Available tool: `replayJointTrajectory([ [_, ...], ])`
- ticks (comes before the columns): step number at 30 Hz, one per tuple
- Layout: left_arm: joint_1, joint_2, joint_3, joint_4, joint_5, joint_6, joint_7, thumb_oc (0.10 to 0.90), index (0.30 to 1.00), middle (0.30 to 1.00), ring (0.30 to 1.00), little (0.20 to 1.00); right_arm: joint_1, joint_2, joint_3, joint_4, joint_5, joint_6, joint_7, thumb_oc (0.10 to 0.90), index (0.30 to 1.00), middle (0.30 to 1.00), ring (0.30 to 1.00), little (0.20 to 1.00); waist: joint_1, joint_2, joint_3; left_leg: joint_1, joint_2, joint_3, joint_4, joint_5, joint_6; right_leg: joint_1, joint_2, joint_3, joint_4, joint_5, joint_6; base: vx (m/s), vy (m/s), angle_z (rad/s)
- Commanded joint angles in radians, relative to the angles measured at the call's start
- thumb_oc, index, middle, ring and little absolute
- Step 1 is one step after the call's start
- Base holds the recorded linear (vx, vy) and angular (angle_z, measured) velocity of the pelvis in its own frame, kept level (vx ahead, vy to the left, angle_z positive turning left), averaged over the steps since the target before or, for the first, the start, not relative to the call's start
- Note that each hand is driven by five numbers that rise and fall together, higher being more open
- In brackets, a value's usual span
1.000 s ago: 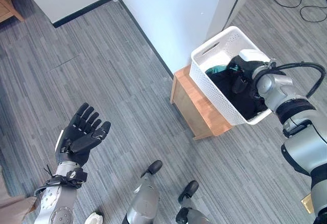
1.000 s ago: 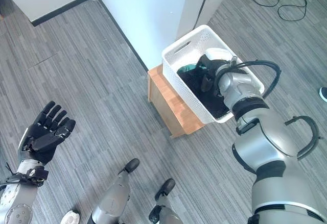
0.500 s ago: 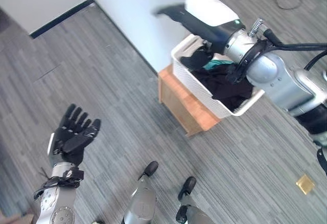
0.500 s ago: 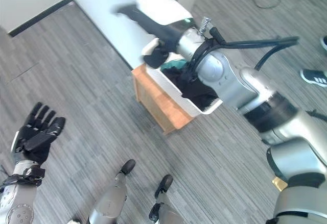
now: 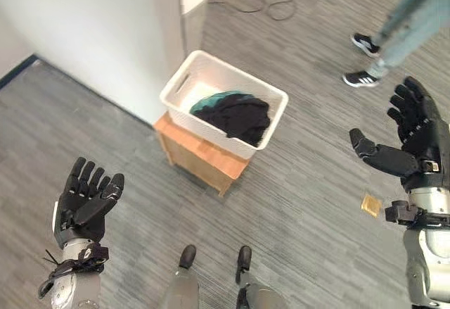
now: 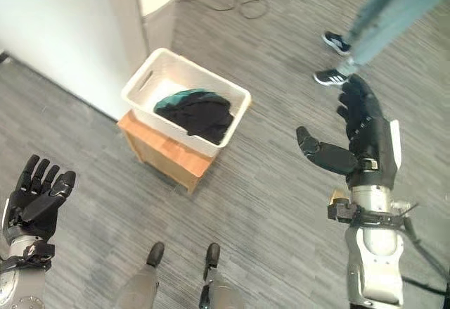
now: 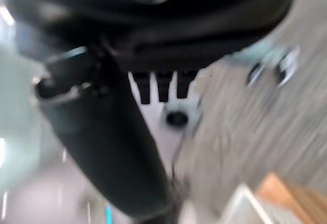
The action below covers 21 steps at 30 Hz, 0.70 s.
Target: Pick up bed clothes into laundry basket.
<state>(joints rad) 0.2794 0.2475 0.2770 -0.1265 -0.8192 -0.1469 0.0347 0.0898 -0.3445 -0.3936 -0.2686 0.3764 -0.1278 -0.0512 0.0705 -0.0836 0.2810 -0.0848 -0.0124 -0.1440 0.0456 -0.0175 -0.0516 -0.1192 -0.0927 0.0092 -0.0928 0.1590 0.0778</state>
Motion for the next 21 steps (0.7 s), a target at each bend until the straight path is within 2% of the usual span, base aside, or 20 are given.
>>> replayJointTrajectory([
  [1, 0.008, 0.066, 0.027, -0.084, 0.047, -0.093, -0.018, 0.800, 0.900, 0.900, 0.900, 0.900, -0.026, -0.037, -0.029, 0.027, 0.036, -0.119, -0.064, 0.800, 0.900, 0.900, 0.900, 0.900, -0.018, 0.011, -0.159, 0.039, -0.004, 0.016, -0.121, 0.015, 0.035, 0.045, -0.024, 0.001, 0.006, -0.145, 0.075, -0.03, 0.038, -0.48],
  [4, -0.014, 0.052, -0.016, -0.077, 0.049, -0.090, -0.018, 0.800, 0.900, 0.900, 0.900, 0.900, 0.005, 0.046, 0.046, 0.091, 0.047, -0.103, -0.074, 0.800, 0.900, 0.900, 0.900, 0.900, -0.055, 0.026, -0.170, 0.081, 0.005, 0.061, -0.107, -0.017, 0.042, 0.050, -0.015, 0.058, 0.006, -0.145, 0.075, -0.02, 0.026, -0.54],
  [7, -0.025, 0.035, -0.048, -0.068, 0.050, -0.089, -0.017, 0.800, 0.900, 0.900, 0.900, 0.900, 0.027, 0.087, 0.112, 0.141, 0.052, -0.088, -0.065, 0.800, 0.900, 0.900, 0.900, 0.900, -0.066, 0.036, -0.178, 0.105, 0.009, 0.087, -0.102, -0.029, 0.046, 0.055, -0.010, 0.091, 0.006, -0.144, 0.074, 0.00, 0.001, -0.61],
  [10, -0.044, 0.010, -0.078, -0.051, 0.034, -0.090, -0.018, 0.800, 0.900, 0.900, 0.900, 0.900, 0.051, 0.119, 0.169, 0.158, 0.058, -0.076, -0.044, 0.800, 0.900, 0.900, 0.900, 0.900, -0.071, 0.044, -0.179, 0.121, 0.013, 0.095, -0.095, -0.036, 0.048, 0.071, -0.008, 0.102, 0.014, -0.151, 0.067, 0.00, -0.034, -0.28],
  [12, -0.067, 0.020, -0.097, -0.044, 0.032, -0.089, -0.019, 0.800, 0.900, 0.900, 0.900, 0.900, 0.051, 0.115, 0.187, 0.147, 0.053, -0.076, -0.032, 0.800, 0.900, 0.900, 0.900, 0.900, -0.075, 0.054, -0.175, 0.127, 0.020, 0.077, -0.090, -0.035, 0.046, 0.065, -0.006, 0.108, 0.088, -0.183, 0.056, 0.00, -0.078, 0.04],
  [13, -0.085, 0.039, -0.100, -0.042, 0.033, -0.095, -0.015, 0.800, 0.900, 0.900, 0.900, 0.900, 0.040, 0.107, 0.190, 0.137, 0.034, -0.076, -0.031, 0.800, 0.900, 0.900, 0.900, 0.900, -0.086, 0.059, -0.166, 0.119, 0.026, 0.051, -0.083, -0.031, 0.045, 0.046, 0.008, 0.148, 0.154, -0.207, 0.059, -0.06, -0.177, 0.17],
  [14, -0.147, 0.089, -0.108, -0.034, 0.038, -0.118, -0.007, 0.800, 0.900, 0.900, 0.900, 0.900, 0.011, 0.076, 0.194, 0.104, -0.015, -0.090, -0.028, 0.800, 0.900, 0.900, 0.900, 0.900, -0.103, 0.068, -0.154, 0.085, 0.027, -0.029, -0.063, -0.015, 0.033, 0.043, 0.057, 0.296, 0.248, -0.277, 0.065, -0.10, -0.227, 0.72],
  [16, -0.167, 0.099, -0.107, -0.028, 0.036, -0.123, -0.010, 0.800, 0.900, 0.900, 0.900, 0.900, 0.001, 0.067, 0.192, 0.095, -0.020, -0.095, -0.030, 0.800, 0.900, 0.900, 0.900, 0.900, -0.103, 0.071, -0.160, 0.066, 0.027, -0.062, -0.063, 0.000, 0.020, 0.044, 0.053, 0.314, 0.261, -0.285, 0.063, -0.07, -0.174, 1.38],
  [19, -0.209, 0.114, -0.115, -0.027, 0.040, -0.145, -0.014, 0.800, 0.900, 0.900, 0.900, 0.900, -0.040, 0.034, 0.189, 0.051, 0.015, -0.129, -0.006, 0.800, 0.900, 0.900, 0.900, 0.900, -0.094, 0.080, -0.177, 0.006, -0.001, -0.202, -0.037, 0.043, -0.013, 0.111, 0.064, 0.391, 0.293, -0.346, 0.062, -0.11, -0.266, 1.77],
  [21, -0.200, 0.107, -0.108, -0.021, 0.021, -0.153, -0.011, 0.800, 0.900, 0.900, 0.900, 0.900, -0.060, 0.028, 0.218, 0.027, 0.081, -0.151, 0.014, 0.800, 0.900, 0.900, 0.900, 0.900, -0.063, 0.080, -0.164, -0.059, -0.015, -0.265, -0.013, 0.088, -0.049, 0.143, 0.068, 0.371, 0.264, -0.372, 0.027, -0.26, -0.309, 1.51],
])
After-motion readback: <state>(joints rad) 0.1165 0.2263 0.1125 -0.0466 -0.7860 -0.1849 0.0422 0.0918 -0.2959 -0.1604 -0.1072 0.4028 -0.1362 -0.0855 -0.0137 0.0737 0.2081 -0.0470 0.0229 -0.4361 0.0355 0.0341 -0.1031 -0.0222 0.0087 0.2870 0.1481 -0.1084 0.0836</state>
